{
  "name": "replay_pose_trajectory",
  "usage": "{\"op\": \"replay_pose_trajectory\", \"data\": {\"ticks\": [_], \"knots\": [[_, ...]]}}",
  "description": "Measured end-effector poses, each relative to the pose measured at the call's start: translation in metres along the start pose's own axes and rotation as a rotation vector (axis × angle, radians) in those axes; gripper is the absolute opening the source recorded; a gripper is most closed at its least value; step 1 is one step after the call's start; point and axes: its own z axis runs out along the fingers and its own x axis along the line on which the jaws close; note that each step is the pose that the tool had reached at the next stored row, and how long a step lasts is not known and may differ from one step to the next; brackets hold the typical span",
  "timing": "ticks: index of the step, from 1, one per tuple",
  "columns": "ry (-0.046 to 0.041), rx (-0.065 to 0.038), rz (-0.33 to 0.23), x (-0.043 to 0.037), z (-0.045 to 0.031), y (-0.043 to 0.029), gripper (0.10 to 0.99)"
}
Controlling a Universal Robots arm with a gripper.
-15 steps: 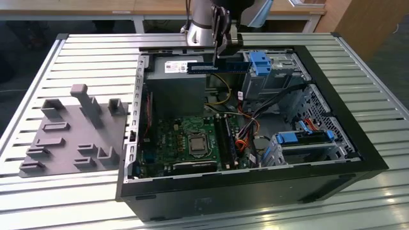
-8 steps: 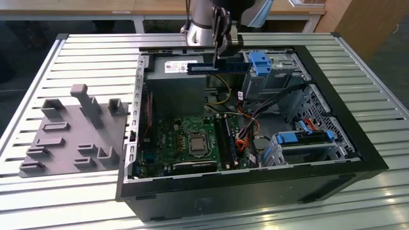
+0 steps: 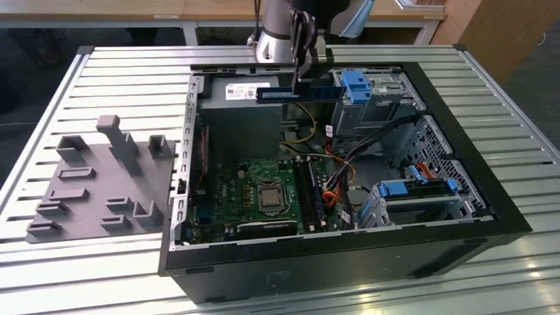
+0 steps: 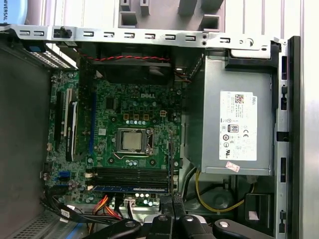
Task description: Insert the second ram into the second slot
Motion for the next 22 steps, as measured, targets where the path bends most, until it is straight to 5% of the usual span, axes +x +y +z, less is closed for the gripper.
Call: {"op": "replay_pose_trajectory", "data": {"ticks": [16, 22], "knots": [[0.0002, 0.0, 0.0, 0.0045, 0.0001, 0.0001, 0.114], [0.0001, 0.001, 0.0, 0.0123, 0.0012, 0.0004, 0.114]]}}
